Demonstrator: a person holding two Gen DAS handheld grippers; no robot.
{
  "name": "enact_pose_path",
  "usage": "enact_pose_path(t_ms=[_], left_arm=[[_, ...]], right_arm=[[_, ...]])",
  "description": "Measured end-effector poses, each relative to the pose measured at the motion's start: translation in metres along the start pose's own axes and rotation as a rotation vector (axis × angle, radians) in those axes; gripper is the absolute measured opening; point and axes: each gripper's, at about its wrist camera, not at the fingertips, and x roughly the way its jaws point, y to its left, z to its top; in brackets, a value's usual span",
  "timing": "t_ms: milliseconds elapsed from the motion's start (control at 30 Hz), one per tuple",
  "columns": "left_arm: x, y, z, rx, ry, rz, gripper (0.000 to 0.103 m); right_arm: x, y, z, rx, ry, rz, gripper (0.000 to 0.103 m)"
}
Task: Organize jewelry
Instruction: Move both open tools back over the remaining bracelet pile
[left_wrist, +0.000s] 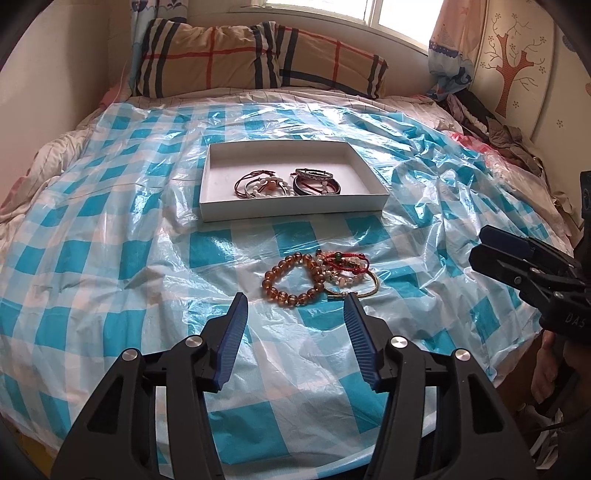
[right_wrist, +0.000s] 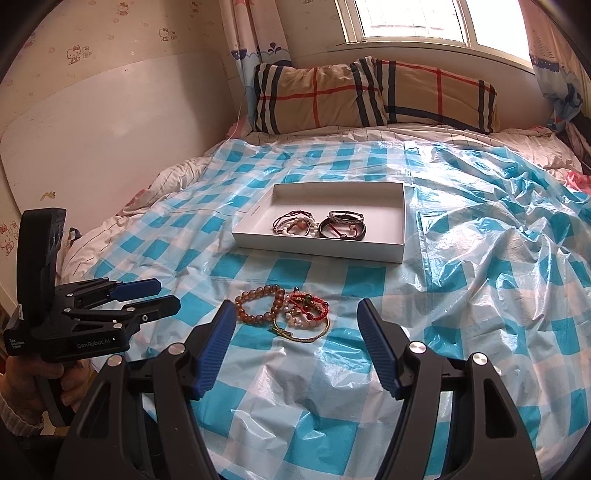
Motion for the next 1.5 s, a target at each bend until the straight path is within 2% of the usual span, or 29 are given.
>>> enact_pose_path(t_ms=[467, 900, 1500], left_arm=[[-0.012, -0.013, -0.007, 0.001, -0.024, -0.012, 0.059], [0.002, -0.009, -0.009, -0.011, -0.001, -0.021, 0.061], [0.008, -0.011, -0.01, -0.006, 0.01, -0.023, 0.065]], right_arm=[[0.003, 0.01, 0.001, -0.026, 0.022, 0.003, 0.066], [0.02, 0.007, 0.003, -0.022, 0.038, 0.008, 0.066], [0.022, 0.006, 0.003, -0.022, 0.04, 0.007, 0.067]])
